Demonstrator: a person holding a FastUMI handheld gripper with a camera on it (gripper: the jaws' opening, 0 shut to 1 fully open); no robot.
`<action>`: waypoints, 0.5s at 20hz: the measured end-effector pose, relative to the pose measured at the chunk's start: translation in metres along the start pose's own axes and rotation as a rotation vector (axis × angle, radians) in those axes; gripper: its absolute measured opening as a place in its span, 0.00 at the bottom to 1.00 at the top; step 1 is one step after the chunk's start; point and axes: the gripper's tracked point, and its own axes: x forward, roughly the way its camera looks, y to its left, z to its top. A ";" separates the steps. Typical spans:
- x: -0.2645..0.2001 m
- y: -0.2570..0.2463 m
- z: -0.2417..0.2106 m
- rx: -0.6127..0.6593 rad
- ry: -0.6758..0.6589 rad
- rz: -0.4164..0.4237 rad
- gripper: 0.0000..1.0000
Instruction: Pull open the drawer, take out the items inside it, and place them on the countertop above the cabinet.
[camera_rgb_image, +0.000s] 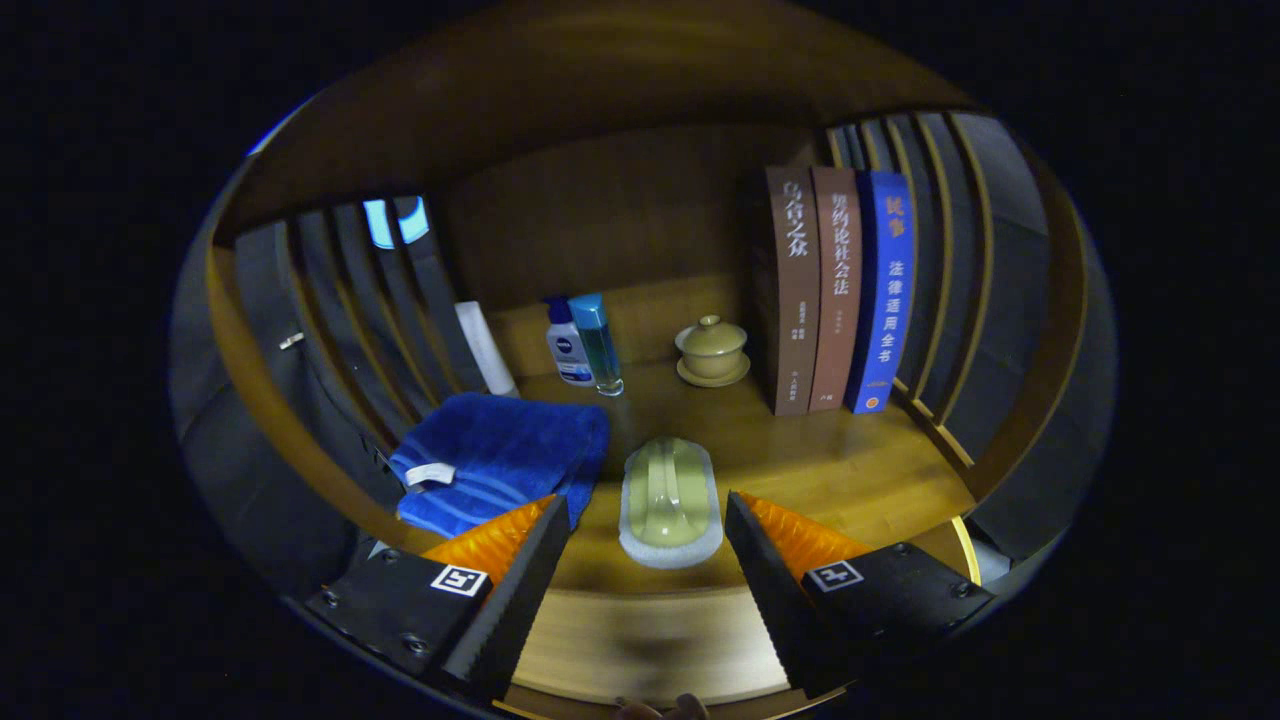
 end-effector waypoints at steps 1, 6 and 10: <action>-0.018 0.003 0.000 -0.001 -0.039 0.015 1.00; -0.108 0.010 -0.011 -0.059 -0.235 0.038 0.99; -0.156 0.008 -0.062 -0.080 -0.305 0.028 0.99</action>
